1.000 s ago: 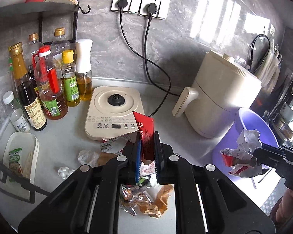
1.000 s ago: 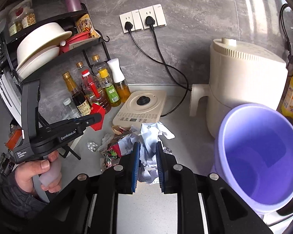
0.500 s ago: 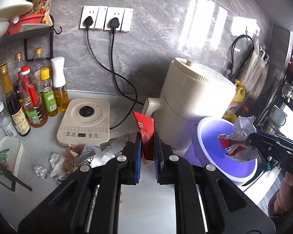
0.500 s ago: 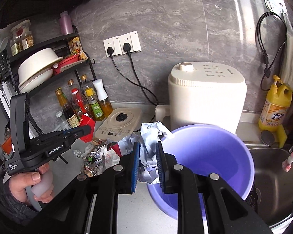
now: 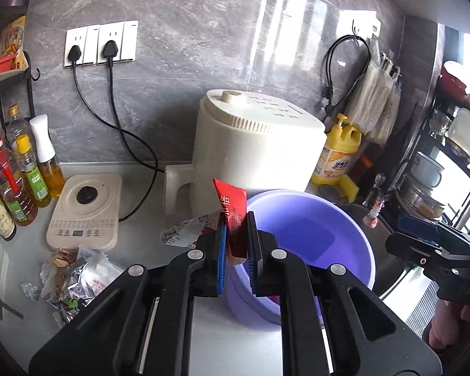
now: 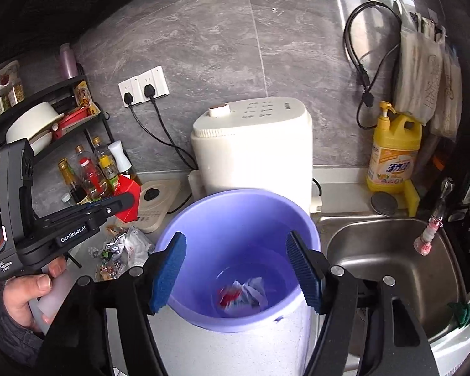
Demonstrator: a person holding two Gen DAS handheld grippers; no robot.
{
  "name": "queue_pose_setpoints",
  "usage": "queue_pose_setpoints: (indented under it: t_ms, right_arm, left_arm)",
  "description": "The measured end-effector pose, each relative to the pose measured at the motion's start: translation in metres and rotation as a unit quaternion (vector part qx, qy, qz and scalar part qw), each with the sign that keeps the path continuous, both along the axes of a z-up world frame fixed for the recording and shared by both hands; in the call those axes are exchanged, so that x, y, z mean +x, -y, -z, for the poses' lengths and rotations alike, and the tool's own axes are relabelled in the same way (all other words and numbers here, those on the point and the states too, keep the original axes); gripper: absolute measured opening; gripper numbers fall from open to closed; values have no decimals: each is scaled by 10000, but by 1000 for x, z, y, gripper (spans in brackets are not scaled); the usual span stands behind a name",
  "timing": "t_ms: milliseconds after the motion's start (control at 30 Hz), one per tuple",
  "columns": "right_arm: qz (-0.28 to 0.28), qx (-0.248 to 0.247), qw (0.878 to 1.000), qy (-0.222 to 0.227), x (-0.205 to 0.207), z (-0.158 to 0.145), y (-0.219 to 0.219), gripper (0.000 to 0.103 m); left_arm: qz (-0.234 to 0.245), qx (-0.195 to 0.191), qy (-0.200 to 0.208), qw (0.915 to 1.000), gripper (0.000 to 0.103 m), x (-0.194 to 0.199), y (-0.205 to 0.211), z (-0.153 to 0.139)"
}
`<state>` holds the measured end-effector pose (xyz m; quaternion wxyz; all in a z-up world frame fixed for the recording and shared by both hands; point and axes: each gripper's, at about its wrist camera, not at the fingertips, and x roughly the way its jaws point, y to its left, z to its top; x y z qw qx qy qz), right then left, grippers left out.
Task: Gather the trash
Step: 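Carry both held pieces over the purple bucket and open both tools, then move both open tools back to the trash pile on the counter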
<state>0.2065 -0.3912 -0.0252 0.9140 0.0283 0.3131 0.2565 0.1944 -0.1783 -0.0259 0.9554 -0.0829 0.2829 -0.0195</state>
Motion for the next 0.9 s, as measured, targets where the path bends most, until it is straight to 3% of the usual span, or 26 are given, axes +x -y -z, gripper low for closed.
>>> queue_pose_setpoints:
  t_ms: [400,467,500,533,567,733,900]
  right_arm:
    - [630,57,9979,-159,-12,12,60,81]
    - [695,57,9974,-182,-14,13,66,81]
    - [730,50,9971,-188,-16,14,69,82]
    - [759,40,9969,-193,-17,15,71,82]
    - [781,28,9967,-203,-18,15,73,82]
    - [753,35,9968,-256,-17,16,74,82]
    - [543,74,9981,-297,-16,16,59,89]
  left_arm:
    - [696,22,-97,9975,12,26,60,7]
    - [821,-2,-109,9966,21,29,68,8]
    - [817,21,-85,9966,45,29,70,8]
    - [769,36,8,9970,62,28,71,6]
    - [710,35,105,9974,67,26,71,4]
    - [475,64,178,9987,84,21,60,0]
    - [93,96,85,9999,91,8,35,3]
